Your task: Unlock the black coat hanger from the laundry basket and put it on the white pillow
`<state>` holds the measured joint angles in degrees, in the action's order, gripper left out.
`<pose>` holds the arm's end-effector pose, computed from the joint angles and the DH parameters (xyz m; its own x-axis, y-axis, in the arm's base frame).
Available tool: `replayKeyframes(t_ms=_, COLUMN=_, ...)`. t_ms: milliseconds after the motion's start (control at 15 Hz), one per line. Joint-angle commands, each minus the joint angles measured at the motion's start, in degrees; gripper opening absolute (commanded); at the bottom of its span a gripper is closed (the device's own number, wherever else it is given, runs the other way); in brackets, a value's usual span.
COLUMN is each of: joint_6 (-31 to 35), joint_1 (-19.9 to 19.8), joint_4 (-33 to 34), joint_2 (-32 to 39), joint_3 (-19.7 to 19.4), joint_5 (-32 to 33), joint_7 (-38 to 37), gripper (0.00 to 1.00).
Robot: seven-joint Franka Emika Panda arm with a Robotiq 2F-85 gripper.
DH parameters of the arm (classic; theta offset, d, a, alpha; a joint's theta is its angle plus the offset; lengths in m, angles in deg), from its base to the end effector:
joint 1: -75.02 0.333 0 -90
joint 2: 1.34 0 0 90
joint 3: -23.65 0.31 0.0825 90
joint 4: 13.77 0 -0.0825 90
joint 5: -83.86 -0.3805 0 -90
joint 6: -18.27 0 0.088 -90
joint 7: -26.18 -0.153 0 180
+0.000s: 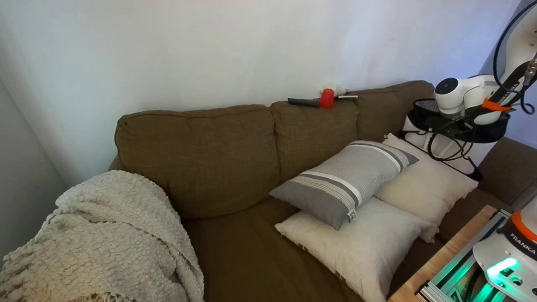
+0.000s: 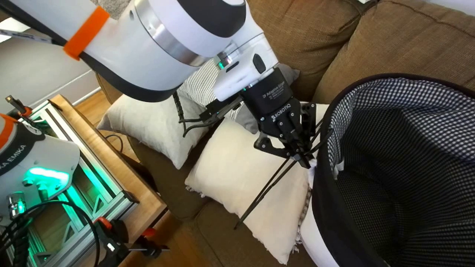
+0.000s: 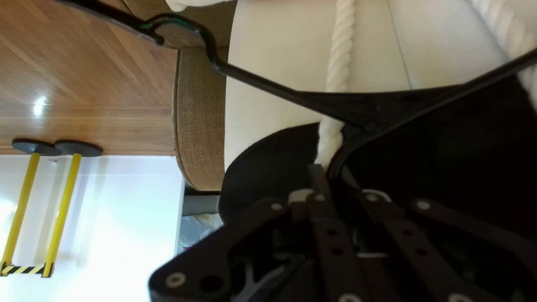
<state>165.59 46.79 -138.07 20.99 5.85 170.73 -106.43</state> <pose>0.3871 -0.4213 0.1802 -0.1028 -0.6359 0.7649 -0.9880 0.1546 -0.0043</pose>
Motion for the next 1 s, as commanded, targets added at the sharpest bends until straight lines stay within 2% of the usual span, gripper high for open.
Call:
replayKeyframes(t_ms=0, joint_6=0.29, joint_1=1.18, joint_4=-1.32, joint_2=-1.82, joint_3=-1.58, joint_5=4.00, joint_7=-4.08, gripper=0.02)
replayKeyframes(t_ms=200, joint_6=0.28, joint_1=1.37, joint_4=-2.51, joint_2=-3.16, joint_3=-1.59, joint_5=5.56, joint_7=-5.50, gripper=0.02)
replayKeyframes(t_ms=400, joint_6=1.92, joint_1=2.01, joint_4=-5.62, joint_2=-6.79, joint_3=-1.05, joint_5=8.37, joint_7=-3.88, gripper=0.02)
replayKeyframes(t_ms=667, joint_6=-0.54, joint_1=4.52, joint_4=-10.45, joint_2=-13.44, joint_3=-0.39, joint_5=16.92, joint_7=-5.68, gripper=0.02)
replayKeyframes(t_ms=800, joint_6=-2.17, joint_1=5.27, joint_4=-12.16, joint_2=-16.02, joint_3=-0.27, joint_5=17.45, joint_7=-4.63, gripper=0.02)
replayKeyframes(t_ms=867, joint_6=-1.40, joint_1=5.53, joint_4=-12.87, joint_2=-17.22, joint_3=-0.23, joint_5=18.41, joint_7=-3.75, gripper=0.02)
replayKeyframes(t_ms=933, joint_6=4.07, joint_1=5.36, joint_4=-13.15, joint_2=-17.83, joint_3=-0.07, joint_5=21.34, joint_7=-2.59, gripper=0.02)
